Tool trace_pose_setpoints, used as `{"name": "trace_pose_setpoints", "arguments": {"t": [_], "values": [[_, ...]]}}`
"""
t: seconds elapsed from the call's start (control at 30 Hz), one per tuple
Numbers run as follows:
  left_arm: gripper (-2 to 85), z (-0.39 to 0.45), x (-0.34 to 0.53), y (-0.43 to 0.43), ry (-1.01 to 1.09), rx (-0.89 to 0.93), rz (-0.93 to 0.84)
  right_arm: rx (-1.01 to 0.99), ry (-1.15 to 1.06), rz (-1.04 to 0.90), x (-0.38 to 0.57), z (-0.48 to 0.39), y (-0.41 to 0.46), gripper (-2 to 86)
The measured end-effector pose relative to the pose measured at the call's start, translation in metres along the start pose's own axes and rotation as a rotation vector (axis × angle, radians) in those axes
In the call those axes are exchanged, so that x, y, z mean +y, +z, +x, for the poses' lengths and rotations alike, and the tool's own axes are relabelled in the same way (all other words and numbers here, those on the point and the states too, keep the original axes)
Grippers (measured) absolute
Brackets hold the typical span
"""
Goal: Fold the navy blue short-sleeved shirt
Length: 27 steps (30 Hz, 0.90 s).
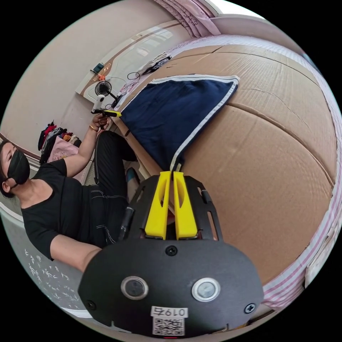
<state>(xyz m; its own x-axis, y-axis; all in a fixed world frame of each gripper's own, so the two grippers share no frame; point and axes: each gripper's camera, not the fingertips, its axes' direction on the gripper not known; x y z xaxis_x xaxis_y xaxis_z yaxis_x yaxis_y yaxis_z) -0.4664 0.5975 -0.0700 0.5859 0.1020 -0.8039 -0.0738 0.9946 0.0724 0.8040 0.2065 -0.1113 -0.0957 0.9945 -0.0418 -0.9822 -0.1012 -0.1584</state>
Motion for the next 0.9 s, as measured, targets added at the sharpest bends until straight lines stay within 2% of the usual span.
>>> {"name": "trace_pose_setpoints", "arguments": {"t": [0.07,0.2,0.3,0.47,0.53,0.67,0.9], "values": [[1.2,0.004,0.004,0.002,0.001,0.011,0.011,0.005,0.010,0.002,0.013,0.026,0.000,4.2],[1.2,0.013,0.023,-0.001,-0.020,0.018,0.049,0.095,0.041,-0.007,0.043,0.061,-0.006,3.3],[1.0,0.039,0.040,-0.012,-0.026,-0.086,0.113,0.158,0.013,0.105,0.067,0.074,-0.017,2.0],[1.1,0.108,0.045,-0.016,0.062,-0.231,0.306,0.390,-0.060,0.347,0.080,0.089,-0.010,-0.2],[1.0,0.127,0.041,-0.005,0.092,-0.259,0.342,0.449,-0.041,0.308,0.077,0.114,0.010,-0.7],[0.9,0.135,0.031,0.033,0.023,-0.310,0.244,0.550,0.029,0.166,0.091,0.198,0.059,-0.9],[0.7,0.157,0.043,0.059,0.020,-0.342,0.214,0.500,0.041,0.177,0.148,0.334,0.075,-0.9]]}}
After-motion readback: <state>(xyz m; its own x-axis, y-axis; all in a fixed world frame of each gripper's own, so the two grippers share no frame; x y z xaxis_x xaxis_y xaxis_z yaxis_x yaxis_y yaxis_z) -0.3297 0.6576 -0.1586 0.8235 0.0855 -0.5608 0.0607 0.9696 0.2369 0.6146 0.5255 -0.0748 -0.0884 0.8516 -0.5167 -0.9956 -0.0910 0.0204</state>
